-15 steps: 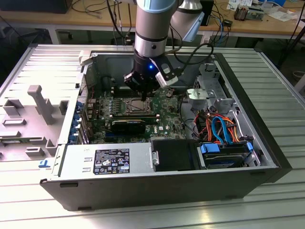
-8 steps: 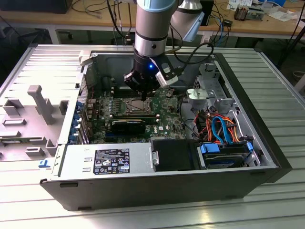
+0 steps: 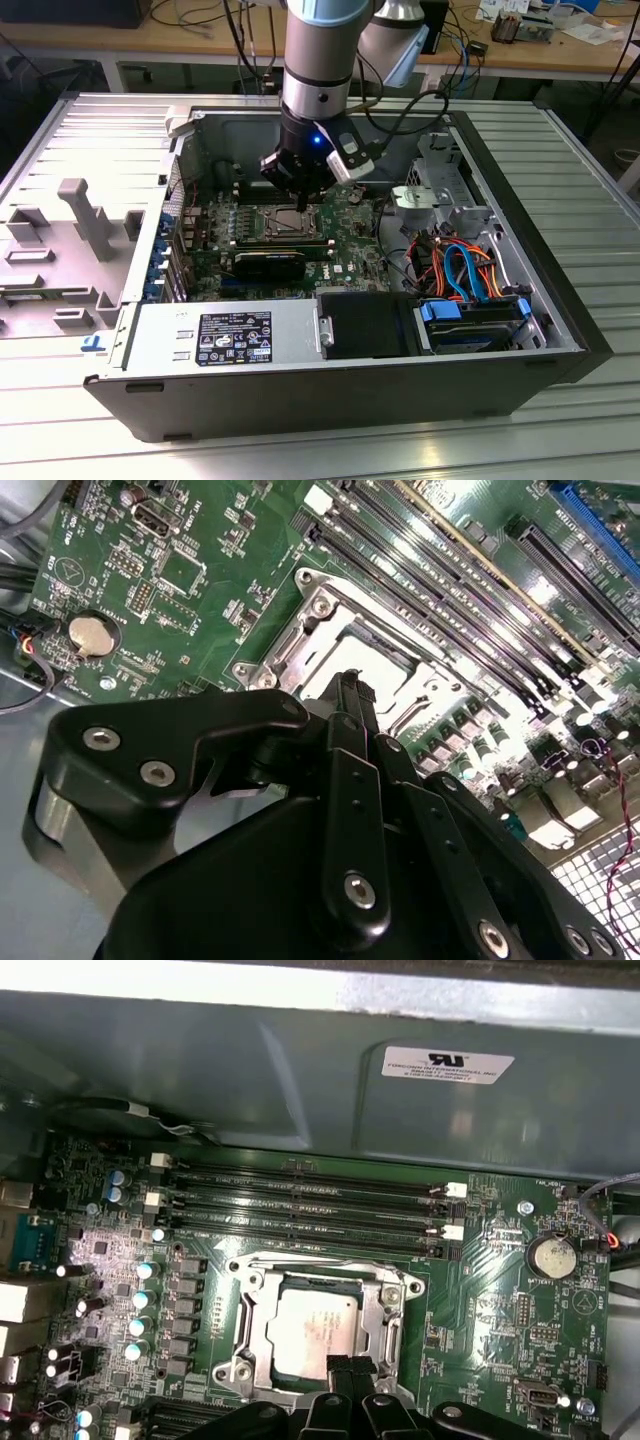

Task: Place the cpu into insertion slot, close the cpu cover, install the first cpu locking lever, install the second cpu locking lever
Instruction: 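Install the second cpu locking lever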

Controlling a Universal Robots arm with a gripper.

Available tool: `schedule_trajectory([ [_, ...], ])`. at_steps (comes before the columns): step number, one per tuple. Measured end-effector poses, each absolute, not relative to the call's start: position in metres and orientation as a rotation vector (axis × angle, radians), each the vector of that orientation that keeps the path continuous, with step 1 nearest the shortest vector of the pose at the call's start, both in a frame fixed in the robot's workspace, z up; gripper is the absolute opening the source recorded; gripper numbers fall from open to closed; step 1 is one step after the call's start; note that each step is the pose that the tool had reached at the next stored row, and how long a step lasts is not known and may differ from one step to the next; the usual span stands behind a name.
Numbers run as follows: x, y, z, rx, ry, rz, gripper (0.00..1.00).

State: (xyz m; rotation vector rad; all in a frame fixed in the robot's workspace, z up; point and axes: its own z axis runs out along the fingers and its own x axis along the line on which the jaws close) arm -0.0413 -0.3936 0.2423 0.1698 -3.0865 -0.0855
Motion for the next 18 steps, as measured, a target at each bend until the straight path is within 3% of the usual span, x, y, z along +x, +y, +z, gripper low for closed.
schedule_trajectory([
  [14, -0.038, -0.413, 0.24, 0.17, -3.086, -0.084, 0.11],
  [18, -0.036, -0.413, 0.235, 0.169, -3.086, -0.045, 0.11],
])
